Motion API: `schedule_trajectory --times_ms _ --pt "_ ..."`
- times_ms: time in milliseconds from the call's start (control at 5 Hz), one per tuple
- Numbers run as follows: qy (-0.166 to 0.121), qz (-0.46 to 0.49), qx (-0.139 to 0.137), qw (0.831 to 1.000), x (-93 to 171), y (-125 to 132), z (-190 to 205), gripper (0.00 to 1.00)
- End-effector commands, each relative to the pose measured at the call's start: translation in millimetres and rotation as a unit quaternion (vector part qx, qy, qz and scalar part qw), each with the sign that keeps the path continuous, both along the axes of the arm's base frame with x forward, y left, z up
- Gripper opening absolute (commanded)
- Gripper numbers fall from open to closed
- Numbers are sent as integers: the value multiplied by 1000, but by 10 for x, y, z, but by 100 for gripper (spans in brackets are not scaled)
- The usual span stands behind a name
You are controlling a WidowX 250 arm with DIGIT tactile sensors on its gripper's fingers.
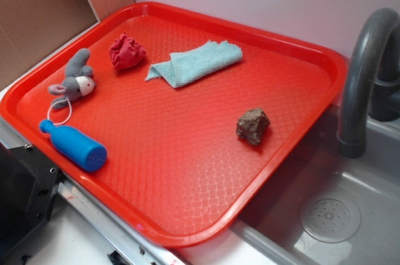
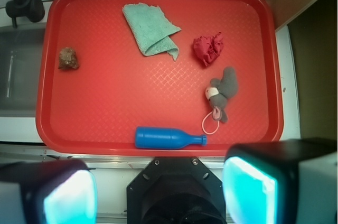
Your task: Grab the rock.
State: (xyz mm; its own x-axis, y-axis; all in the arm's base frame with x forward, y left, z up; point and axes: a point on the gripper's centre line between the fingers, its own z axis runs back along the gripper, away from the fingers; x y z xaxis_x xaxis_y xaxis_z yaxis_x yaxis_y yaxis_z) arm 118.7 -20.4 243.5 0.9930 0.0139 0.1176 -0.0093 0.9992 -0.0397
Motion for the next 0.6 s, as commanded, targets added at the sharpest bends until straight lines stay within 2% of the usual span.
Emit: schedule_trajectory --times_ms 0,200,400 --pt "0 0 0 1000 0 0 0 100" --pt "-17 3 19 1000 16 23 -32 100" --pt "-37 -24 64 997 144 75 -192 100"
